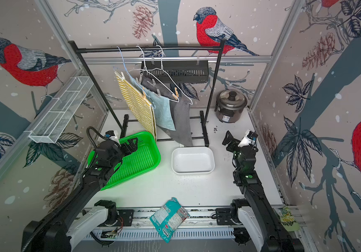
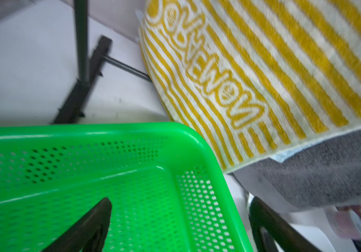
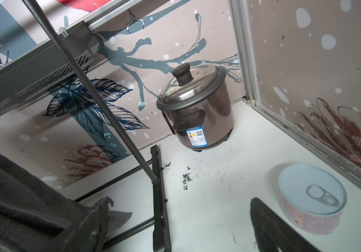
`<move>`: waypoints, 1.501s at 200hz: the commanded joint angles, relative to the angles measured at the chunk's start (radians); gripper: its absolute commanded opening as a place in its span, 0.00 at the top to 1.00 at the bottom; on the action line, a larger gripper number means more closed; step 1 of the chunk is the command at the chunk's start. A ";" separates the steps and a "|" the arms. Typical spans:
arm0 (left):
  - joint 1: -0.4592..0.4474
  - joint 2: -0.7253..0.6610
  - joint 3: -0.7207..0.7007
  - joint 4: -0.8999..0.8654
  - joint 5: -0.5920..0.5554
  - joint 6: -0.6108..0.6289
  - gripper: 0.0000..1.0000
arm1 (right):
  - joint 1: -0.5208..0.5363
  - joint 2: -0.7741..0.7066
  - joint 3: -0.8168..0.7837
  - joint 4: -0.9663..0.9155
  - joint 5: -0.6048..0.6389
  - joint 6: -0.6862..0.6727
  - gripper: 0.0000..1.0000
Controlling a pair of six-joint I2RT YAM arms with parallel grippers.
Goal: Remove the clothespins securing towels to the hanger
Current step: Adjust the basket at the center of the board.
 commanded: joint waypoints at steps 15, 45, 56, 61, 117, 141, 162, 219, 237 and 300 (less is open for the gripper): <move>-0.071 0.136 0.071 -0.016 0.231 -0.092 0.03 | 0.049 0.047 0.078 -0.080 -0.055 0.008 0.00; -0.140 0.244 0.129 0.034 0.251 -0.092 0.03 | 0.124 0.073 0.112 -0.098 0.035 -0.045 0.00; -0.153 0.273 0.141 0.049 0.254 -0.095 0.03 | 0.144 0.076 0.116 -0.104 0.059 -0.059 0.00; -0.156 0.283 0.144 0.054 0.254 -0.098 0.03 | 0.147 0.078 0.116 -0.105 0.064 -0.061 0.00; -0.174 0.337 0.146 0.072 0.240 -0.107 0.03 | 0.153 0.077 0.115 -0.112 0.080 -0.077 0.00; -0.188 0.375 0.162 0.059 0.243 -0.094 0.03 | 0.152 0.087 0.125 -0.118 0.093 -0.085 0.00; -0.204 0.411 0.169 0.062 0.255 -0.088 0.03 | 0.154 0.089 0.133 -0.128 0.101 -0.088 0.00; -0.302 0.456 0.195 0.023 0.249 -0.093 0.03 | 0.153 0.088 0.134 -0.134 0.110 -0.096 0.00; -0.340 0.454 0.191 0.023 0.254 -0.107 0.03 | 0.153 0.097 0.134 -0.125 0.107 -0.093 0.00; -0.493 0.427 0.192 -0.018 0.211 -0.158 0.03 | 0.154 0.109 0.137 -0.122 0.098 -0.092 0.00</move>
